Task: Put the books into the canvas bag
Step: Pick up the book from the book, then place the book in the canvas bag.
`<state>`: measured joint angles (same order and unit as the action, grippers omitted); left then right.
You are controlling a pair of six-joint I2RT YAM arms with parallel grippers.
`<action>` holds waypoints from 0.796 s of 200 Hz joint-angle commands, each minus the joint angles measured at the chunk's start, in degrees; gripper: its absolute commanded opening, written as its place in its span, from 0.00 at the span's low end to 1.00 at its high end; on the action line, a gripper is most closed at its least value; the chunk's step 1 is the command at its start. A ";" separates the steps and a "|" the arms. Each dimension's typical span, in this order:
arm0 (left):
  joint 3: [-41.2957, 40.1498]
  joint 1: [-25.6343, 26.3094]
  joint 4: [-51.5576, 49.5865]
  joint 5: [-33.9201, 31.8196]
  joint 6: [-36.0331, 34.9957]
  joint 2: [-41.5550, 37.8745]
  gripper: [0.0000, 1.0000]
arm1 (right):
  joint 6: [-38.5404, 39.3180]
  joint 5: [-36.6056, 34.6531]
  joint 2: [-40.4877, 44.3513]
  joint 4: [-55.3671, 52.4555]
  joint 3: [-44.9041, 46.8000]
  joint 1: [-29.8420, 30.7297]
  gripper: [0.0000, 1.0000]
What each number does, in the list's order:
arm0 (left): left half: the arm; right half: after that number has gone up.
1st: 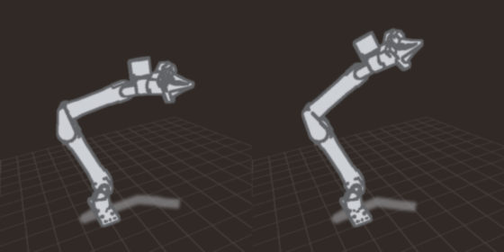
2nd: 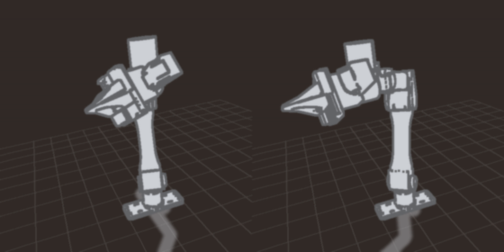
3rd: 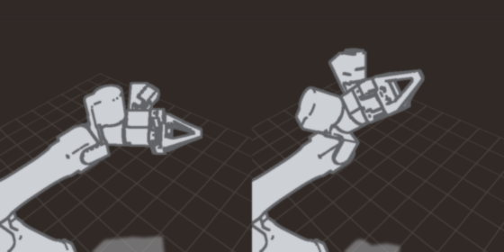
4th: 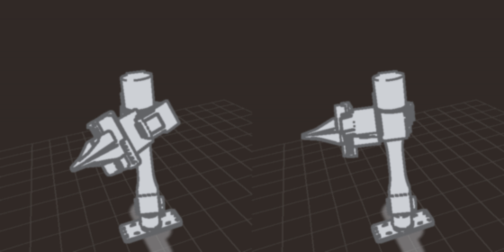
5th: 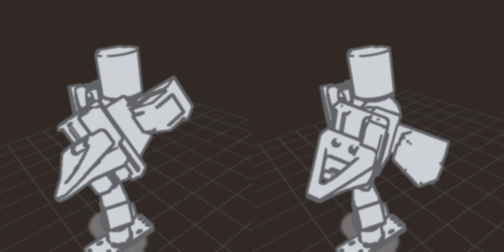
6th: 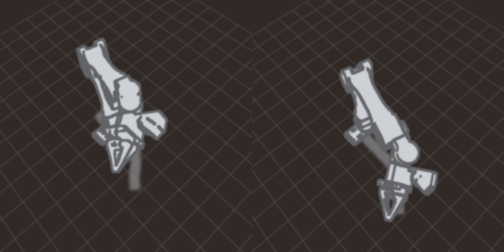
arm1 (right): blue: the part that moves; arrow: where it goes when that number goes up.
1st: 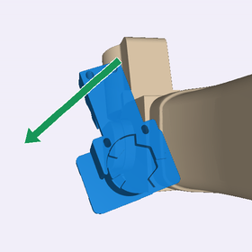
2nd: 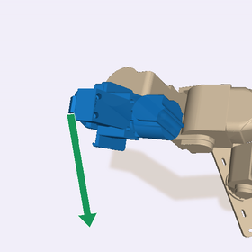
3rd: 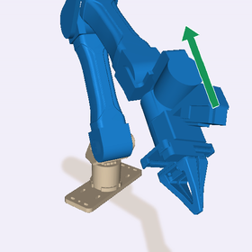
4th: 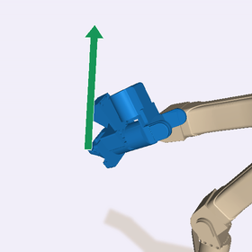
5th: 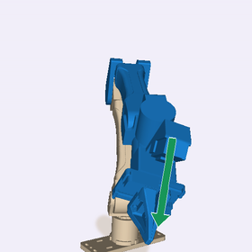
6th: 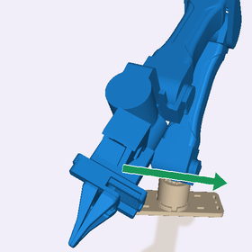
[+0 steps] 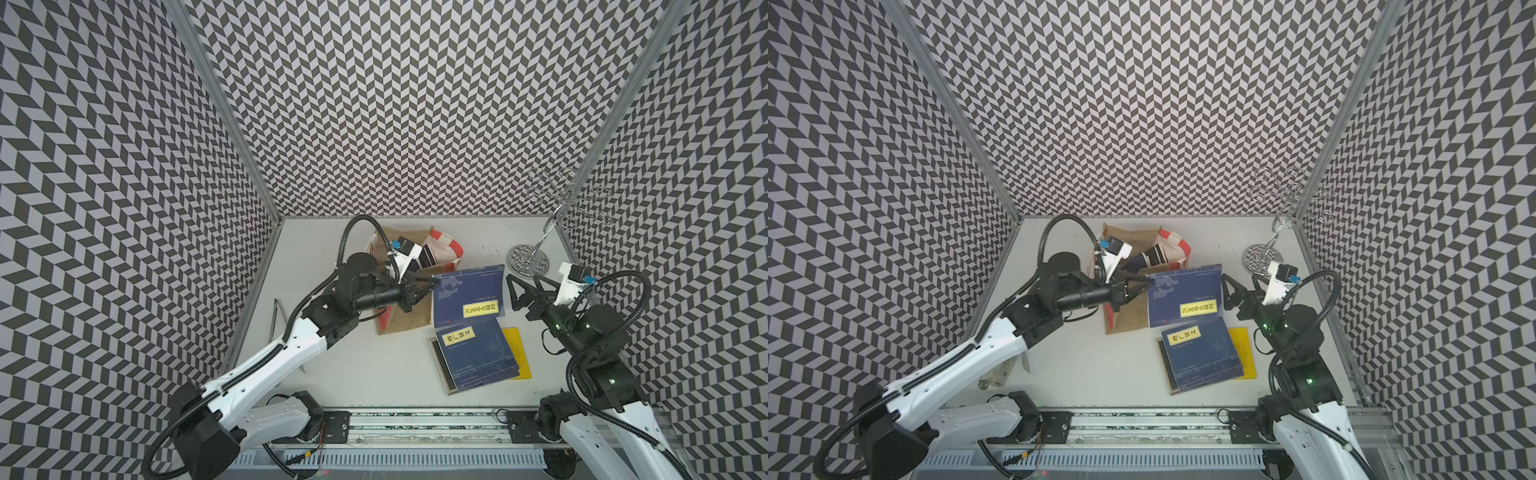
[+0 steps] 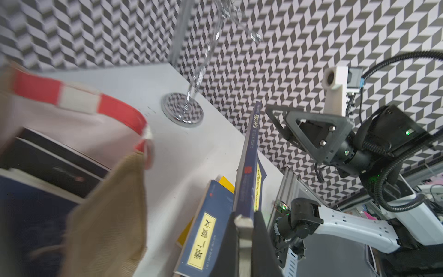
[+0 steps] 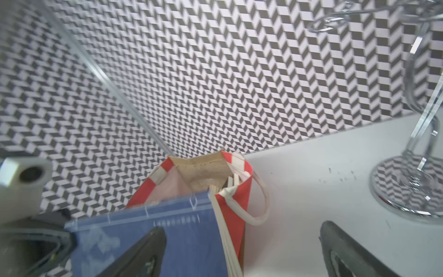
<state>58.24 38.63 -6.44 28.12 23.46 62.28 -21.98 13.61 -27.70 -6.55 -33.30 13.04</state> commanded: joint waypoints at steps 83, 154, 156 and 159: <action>7.27 -14.81 -16.46 19.81 -22.05 -13.49 0.00 | 4.99 45.61 -10.89 32.20 1.12 3.08 0.99; 7.79 -14.20 -14.73 28.27 -22.06 -12.56 0.00 | 10.41 46.25 -15.24 28.61 -1.67 10.13 0.99; 7.73 -14.20 -14.61 28.49 -21.95 -12.54 0.00 | 10.67 46.01 -15.33 28.37 -1.75 10.29 0.99; 7.64 -14.21 -14.41 28.82 -21.86 -12.49 0.00 | 10.79 45.75 -15.60 28.31 -1.72 10.68 0.99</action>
<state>64.38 24.12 -22.81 51.92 2.39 49.52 -16.80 58.76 -42.48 22.35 -32.56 20.91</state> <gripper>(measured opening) 0.055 0.994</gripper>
